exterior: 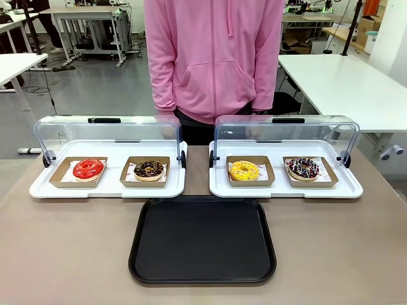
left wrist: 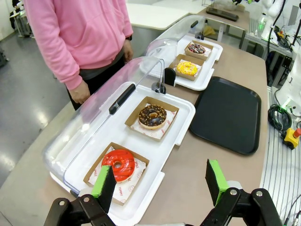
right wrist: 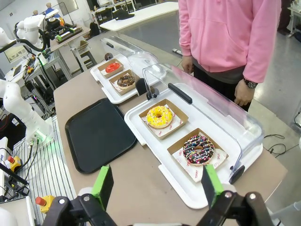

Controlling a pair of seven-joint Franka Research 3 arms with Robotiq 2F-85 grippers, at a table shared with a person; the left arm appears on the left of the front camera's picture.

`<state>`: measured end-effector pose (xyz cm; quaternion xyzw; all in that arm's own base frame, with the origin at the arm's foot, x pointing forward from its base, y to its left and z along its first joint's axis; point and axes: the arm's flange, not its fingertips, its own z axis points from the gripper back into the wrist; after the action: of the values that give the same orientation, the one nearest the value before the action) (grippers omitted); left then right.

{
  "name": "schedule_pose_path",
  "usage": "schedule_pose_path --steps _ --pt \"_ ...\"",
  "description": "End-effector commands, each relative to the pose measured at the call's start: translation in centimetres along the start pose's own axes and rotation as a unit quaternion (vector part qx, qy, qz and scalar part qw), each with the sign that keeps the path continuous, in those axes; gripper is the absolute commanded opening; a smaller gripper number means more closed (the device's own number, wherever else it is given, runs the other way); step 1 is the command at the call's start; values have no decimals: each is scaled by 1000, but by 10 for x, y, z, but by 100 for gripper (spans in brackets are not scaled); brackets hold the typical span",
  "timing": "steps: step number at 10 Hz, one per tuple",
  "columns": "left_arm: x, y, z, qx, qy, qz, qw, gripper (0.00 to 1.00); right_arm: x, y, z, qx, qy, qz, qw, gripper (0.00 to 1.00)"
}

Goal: Move the fourth donut from the left to the tray.
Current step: Pick up the Paper togo box containing the Donut indicated by the person and place it on the Handle tray.

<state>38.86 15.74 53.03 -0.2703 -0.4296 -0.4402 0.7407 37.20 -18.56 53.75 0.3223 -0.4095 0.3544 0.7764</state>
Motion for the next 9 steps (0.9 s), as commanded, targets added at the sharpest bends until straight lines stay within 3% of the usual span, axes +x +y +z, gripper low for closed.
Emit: schedule_pose_path --steps 1,9 --pt "2 1 0 -1 -9 -2 1000 100 3 -3 -1 2 -14 12 1000 100" --pt "2 1 0 -1 -9 -2 1000 100 3 -3 -1 2 -14 12 1000 100"
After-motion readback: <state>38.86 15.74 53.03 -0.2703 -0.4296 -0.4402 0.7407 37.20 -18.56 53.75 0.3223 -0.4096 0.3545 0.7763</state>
